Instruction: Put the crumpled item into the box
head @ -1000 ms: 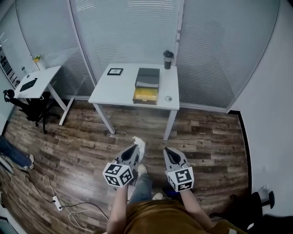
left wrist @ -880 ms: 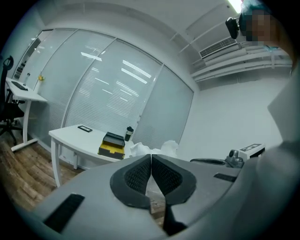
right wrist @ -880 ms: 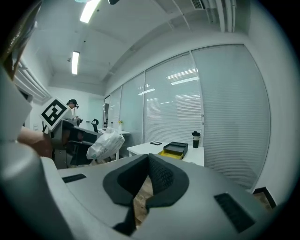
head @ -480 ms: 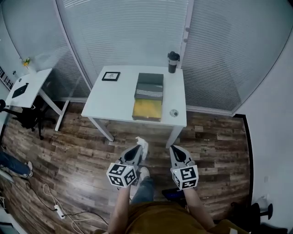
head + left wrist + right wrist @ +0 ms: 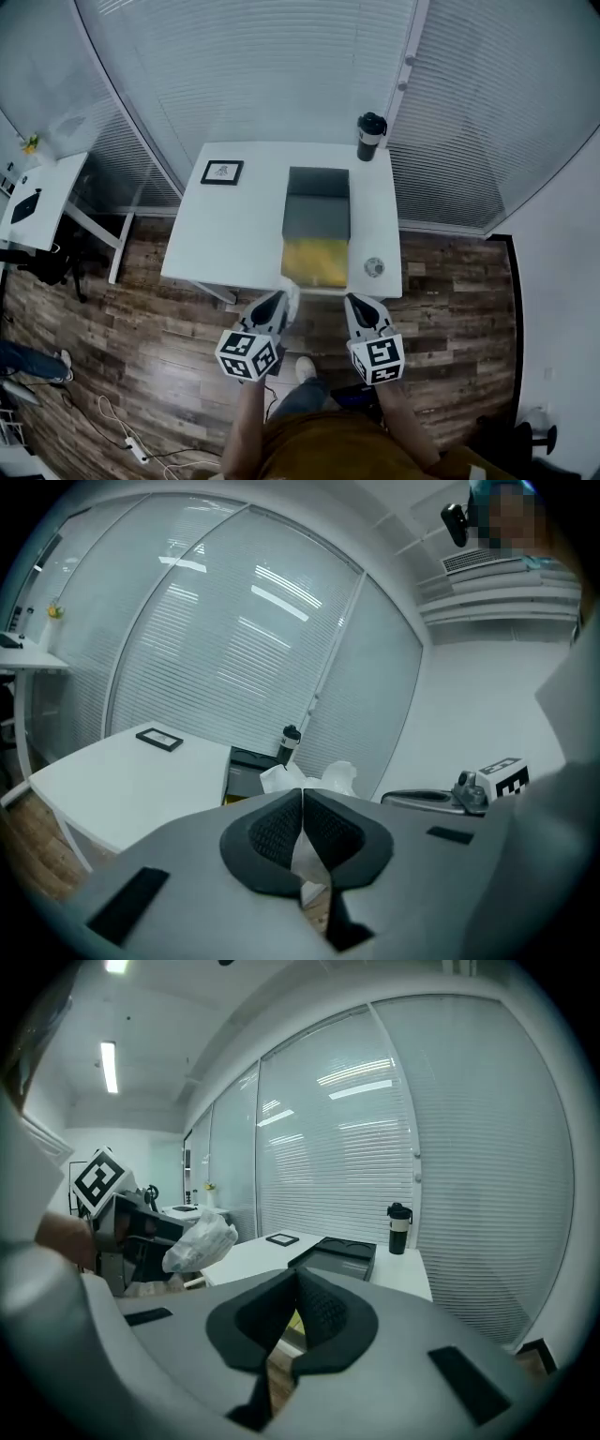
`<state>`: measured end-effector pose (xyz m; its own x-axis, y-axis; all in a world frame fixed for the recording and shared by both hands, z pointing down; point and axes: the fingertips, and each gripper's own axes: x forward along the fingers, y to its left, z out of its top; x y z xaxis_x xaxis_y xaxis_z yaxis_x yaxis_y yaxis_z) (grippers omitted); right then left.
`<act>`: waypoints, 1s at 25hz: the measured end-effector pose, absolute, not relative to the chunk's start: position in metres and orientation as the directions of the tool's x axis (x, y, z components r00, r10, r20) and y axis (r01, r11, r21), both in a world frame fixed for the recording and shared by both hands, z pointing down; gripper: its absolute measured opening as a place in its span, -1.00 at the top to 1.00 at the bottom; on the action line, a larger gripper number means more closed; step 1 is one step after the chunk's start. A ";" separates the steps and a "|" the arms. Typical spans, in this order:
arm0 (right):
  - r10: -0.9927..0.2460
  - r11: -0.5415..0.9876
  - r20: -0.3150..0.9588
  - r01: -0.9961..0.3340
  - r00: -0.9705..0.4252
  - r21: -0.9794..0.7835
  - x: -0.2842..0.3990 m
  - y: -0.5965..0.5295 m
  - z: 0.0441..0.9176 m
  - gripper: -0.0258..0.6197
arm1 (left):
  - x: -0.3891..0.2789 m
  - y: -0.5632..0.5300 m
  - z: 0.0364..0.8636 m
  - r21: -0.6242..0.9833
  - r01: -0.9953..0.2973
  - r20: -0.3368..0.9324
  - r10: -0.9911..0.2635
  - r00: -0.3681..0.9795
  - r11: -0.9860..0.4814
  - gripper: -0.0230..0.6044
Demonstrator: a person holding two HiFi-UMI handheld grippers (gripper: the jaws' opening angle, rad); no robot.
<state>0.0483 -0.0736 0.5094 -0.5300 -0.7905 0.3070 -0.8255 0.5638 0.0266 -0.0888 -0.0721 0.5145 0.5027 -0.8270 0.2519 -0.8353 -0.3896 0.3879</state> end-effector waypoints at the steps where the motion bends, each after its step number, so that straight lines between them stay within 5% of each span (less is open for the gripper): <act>1: -0.794 0.559 0.308 -0.829 -0.525 0.028 0.046 -0.082 0.510 0.88 | -0.092 -0.081 0.515 0.388 -0.833 0.253 -0.824 0.507 -0.393 0.83; 25: -0.849 0.479 0.246 -0.878 -0.468 -0.017 0.062 -0.142 0.495 0.88 | -0.078 -0.165 0.494 0.374 -0.801 0.190 -0.807 0.560 -0.467 0.83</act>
<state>0.0624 -0.1420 0.4948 -0.4678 -0.8490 0.2456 -0.8777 0.4788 -0.0166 -0.0785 -0.1652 0.4941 0.5595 -0.8067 0.1904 -0.8010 -0.4673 0.3742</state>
